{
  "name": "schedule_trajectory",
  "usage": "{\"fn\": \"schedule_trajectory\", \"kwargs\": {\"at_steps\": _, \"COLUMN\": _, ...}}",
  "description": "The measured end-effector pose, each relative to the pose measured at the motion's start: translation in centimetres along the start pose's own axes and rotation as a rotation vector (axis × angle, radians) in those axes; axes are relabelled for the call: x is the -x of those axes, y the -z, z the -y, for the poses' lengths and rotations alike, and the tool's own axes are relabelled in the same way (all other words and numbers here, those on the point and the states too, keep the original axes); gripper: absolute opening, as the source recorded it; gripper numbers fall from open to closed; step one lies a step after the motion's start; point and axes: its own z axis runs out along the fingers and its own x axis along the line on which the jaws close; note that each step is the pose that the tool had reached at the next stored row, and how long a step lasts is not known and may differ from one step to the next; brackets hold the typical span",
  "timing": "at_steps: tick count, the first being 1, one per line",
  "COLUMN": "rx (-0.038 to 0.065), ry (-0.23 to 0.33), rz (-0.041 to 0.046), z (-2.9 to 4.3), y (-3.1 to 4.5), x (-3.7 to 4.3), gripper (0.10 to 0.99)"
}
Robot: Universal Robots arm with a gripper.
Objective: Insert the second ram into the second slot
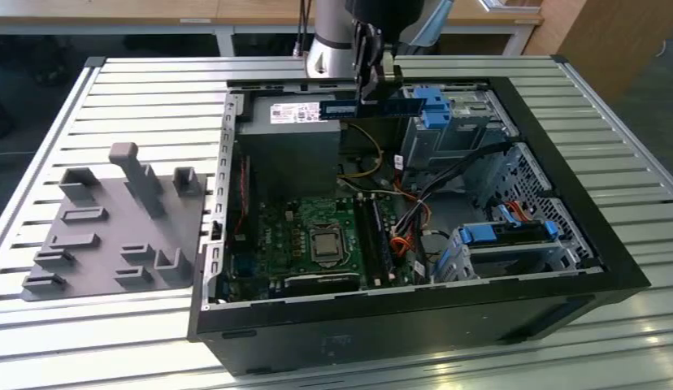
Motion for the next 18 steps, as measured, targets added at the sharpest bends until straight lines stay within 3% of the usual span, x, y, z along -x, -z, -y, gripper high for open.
{"fn": "schedule_trajectory", "kwargs": {"at_steps": 7, "rx": 0.000, "ry": 0.000, "rz": -0.0017, "z": -0.03, "y": 0.01, "x": -1.01, "gripper": 0.141}}
{"fn": "schedule_trajectory", "kwargs": {"at_steps": 18, "rx": 0.000, "ry": 0.000, "rz": -0.0059, "z": -0.11, "y": 0.06, "x": -3.86, "gripper": 0.141}}
